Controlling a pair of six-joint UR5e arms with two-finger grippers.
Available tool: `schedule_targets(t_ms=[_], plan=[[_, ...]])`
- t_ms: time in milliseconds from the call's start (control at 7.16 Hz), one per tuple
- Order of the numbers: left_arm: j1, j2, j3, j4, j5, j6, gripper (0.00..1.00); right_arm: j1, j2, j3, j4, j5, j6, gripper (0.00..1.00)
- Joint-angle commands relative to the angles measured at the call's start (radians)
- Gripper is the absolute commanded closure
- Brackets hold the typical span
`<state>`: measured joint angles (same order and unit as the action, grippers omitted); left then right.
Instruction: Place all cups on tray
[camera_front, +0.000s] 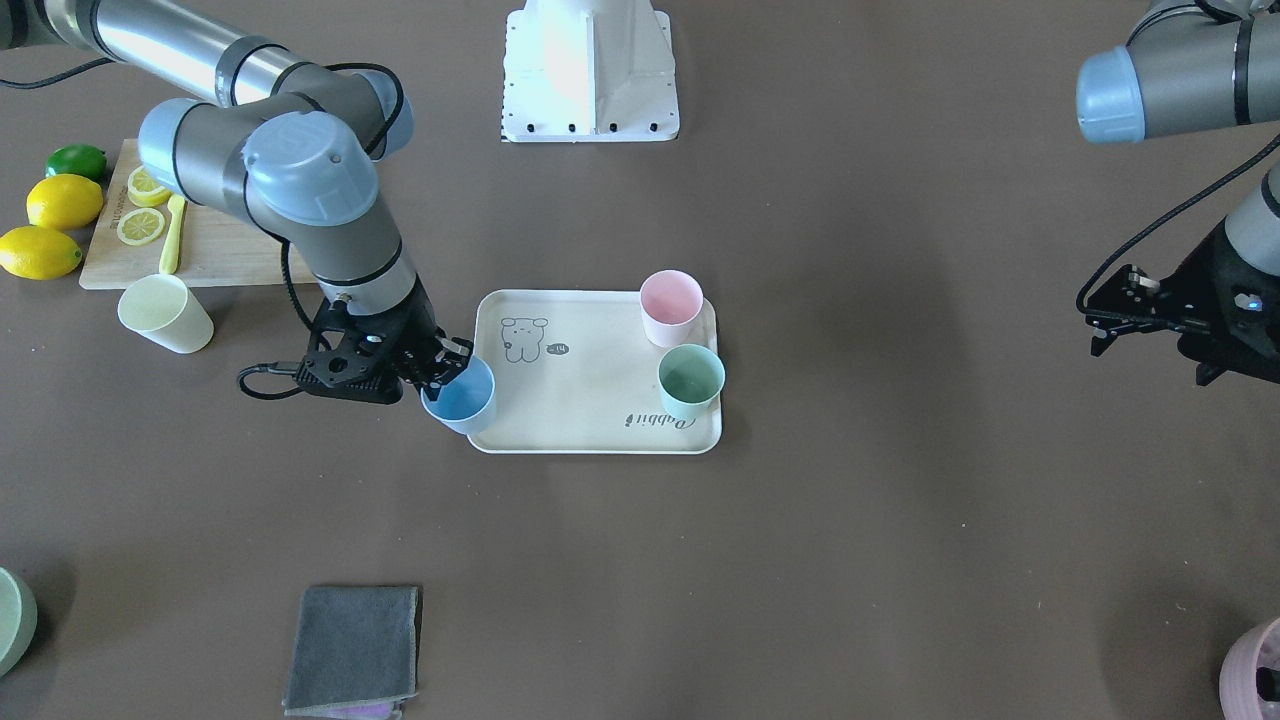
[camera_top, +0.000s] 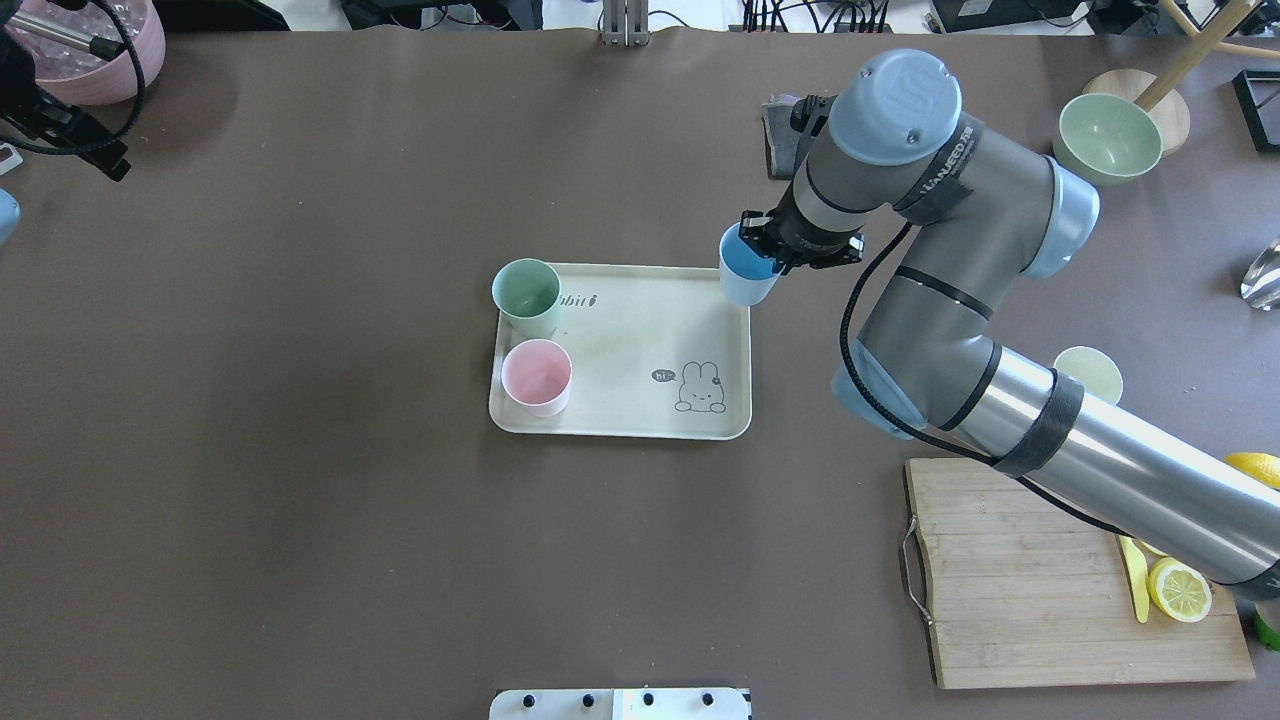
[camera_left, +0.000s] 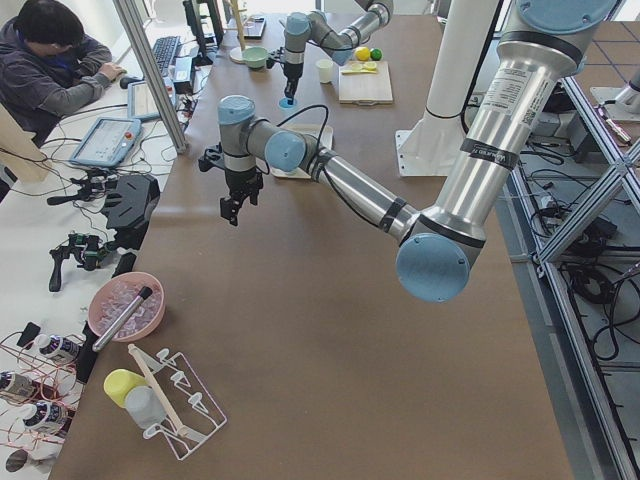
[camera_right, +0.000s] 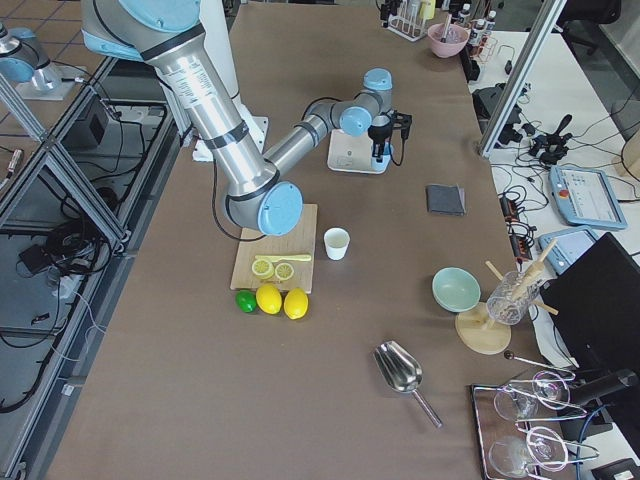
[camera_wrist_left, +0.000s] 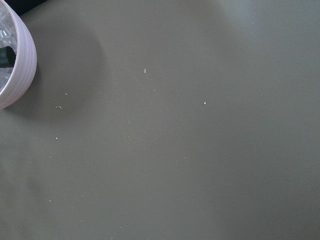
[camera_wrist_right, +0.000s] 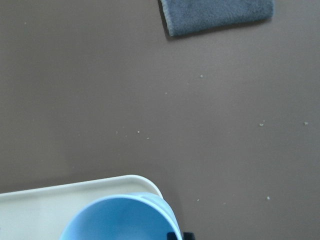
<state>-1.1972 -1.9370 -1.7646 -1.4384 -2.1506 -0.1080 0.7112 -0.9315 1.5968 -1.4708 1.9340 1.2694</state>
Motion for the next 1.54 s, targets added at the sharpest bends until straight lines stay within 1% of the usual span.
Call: schedule_targets(t_ms=[0,140,279,419,559,698,838,978,1117,1257,1397], plan=[[-0.001,0.003,-0.002,0.000,0.000,0.001,0.02,-0.027,0.032,-0.023,-0.003,-0.023,0.005,1.00],[-0.001,0.003,-0.004,0.000,0.000,0.001,0.02,-0.027,0.046,-0.040,0.001,-0.021,0.010,0.98],[-0.001,0.003,-0.006,0.000,0.000,0.001,0.02,-0.036,0.046,-0.041,0.003,-0.023,0.008,0.29],[-0.001,0.003,-0.006,-0.002,0.000,-0.001,0.02,-0.036,0.046,-0.040,0.001,-0.024,0.007,0.01],[-0.001,0.003,-0.006,-0.001,0.000,-0.002,0.02,-0.024,0.046,-0.029,0.000,-0.021,-0.002,0.01],[-0.001,0.003,-0.006,0.000,0.000,-0.002,0.02,0.014,0.046,-0.015,-0.005,-0.006,-0.011,0.00],[-0.001,0.001,-0.007,-0.002,0.000,-0.004,0.02,0.098,0.022,0.021,-0.016,0.087,-0.048,0.00],[-0.001,0.001,-0.007,-0.002,-0.002,-0.006,0.02,0.191,-0.063,0.088,-0.035,0.188,-0.174,0.00],[-0.001,0.001,-0.007,-0.002,0.000,-0.006,0.02,0.239,-0.214,0.203,-0.037,0.209,-0.320,0.00],[-0.001,0.000,-0.007,-0.002,-0.002,-0.007,0.02,0.272,-0.346,0.291,-0.036,0.211,-0.391,0.00],[0.001,-0.002,-0.007,-0.002,-0.002,-0.007,0.02,0.283,-0.469,0.349,-0.017,0.211,-0.459,0.00]])
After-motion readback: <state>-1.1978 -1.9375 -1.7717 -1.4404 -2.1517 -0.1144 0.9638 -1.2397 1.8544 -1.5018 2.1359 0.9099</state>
